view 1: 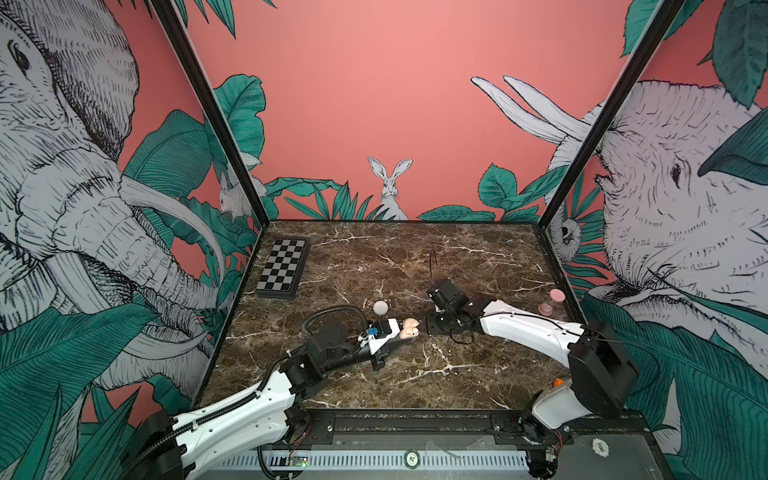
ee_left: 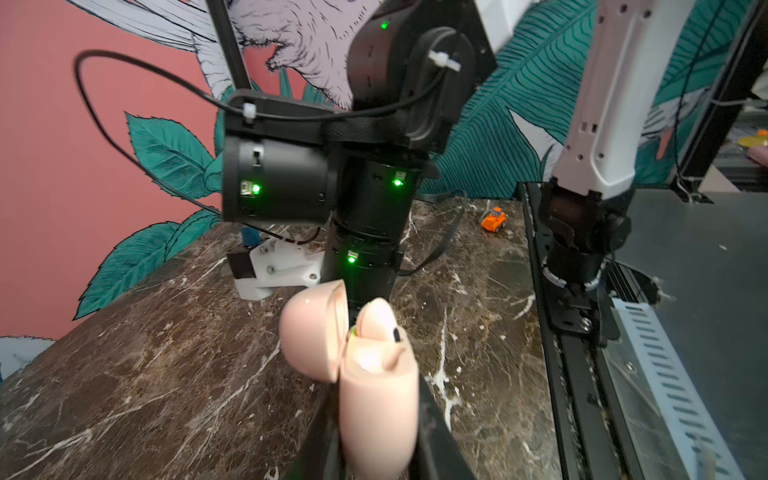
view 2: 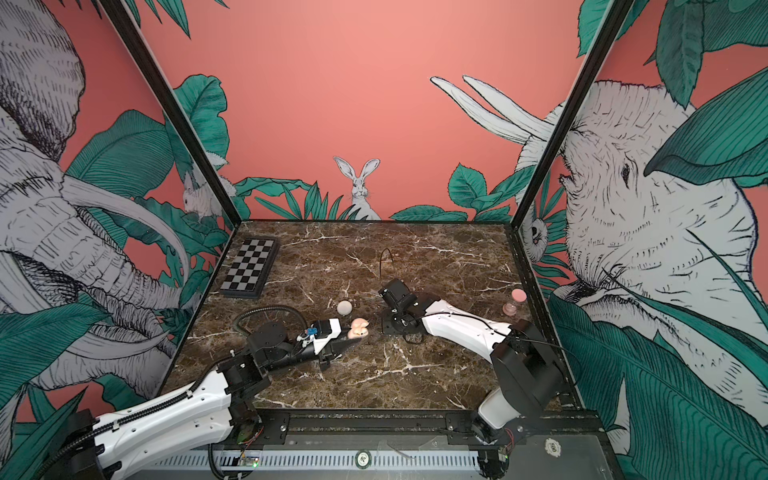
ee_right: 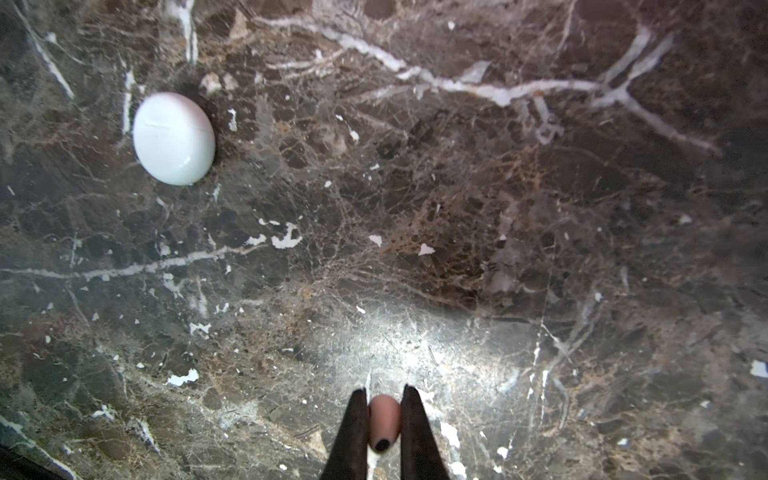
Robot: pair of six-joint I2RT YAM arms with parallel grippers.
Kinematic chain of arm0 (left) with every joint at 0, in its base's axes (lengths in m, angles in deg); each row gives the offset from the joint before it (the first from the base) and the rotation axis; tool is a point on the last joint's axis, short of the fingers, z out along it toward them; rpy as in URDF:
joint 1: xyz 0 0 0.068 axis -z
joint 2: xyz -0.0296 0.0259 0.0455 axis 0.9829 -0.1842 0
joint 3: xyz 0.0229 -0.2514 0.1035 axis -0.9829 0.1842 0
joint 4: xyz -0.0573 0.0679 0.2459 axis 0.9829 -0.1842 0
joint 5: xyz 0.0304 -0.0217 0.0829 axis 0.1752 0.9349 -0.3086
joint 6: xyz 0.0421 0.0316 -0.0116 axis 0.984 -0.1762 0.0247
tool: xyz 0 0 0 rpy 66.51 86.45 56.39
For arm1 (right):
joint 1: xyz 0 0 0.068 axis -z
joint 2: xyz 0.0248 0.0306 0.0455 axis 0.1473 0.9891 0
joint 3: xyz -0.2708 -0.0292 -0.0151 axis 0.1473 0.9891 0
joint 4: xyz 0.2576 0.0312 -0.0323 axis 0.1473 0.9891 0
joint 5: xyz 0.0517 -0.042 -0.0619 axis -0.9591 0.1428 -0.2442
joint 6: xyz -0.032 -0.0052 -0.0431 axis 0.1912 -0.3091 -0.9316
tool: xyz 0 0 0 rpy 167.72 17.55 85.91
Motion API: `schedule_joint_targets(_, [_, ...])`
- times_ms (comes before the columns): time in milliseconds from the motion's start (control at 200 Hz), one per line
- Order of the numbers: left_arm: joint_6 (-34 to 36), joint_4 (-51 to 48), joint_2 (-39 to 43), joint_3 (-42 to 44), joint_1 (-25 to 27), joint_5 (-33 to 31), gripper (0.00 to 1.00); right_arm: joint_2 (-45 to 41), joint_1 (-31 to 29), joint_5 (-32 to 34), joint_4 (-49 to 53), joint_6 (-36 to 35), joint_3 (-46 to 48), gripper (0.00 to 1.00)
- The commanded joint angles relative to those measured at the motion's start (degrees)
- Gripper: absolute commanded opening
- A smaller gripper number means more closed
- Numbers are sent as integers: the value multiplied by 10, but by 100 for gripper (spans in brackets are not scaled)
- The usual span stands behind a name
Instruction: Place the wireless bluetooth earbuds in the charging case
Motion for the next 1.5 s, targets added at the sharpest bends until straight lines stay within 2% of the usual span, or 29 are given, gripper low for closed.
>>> schedule_joint_targets(0, [-46, 83, -7, 26, 3, -50, 0, -16, 5, 5, -1, -10, 11, 10])
schedule_joint_targets(345, [-64, 155, -89, 52, 4, -120, 0, -52, 9, 19, 29, -13, 2, 9])
schedule_joint_targets(730, [-91, 212, -190, 40, 4, -127, 0, -64, 9, 28, 50, -14, -18, 9])
schedule_joint_targets(1145, [-113, 307, -274, 45, 4, -117, 0, -76, 9, 36, 65, -20, -37, 8])
schedule_joint_targets(1490, [-122, 390, -333, 51, 4, -78, 0, -86, 9, 42, 78, -29, -55, 8])
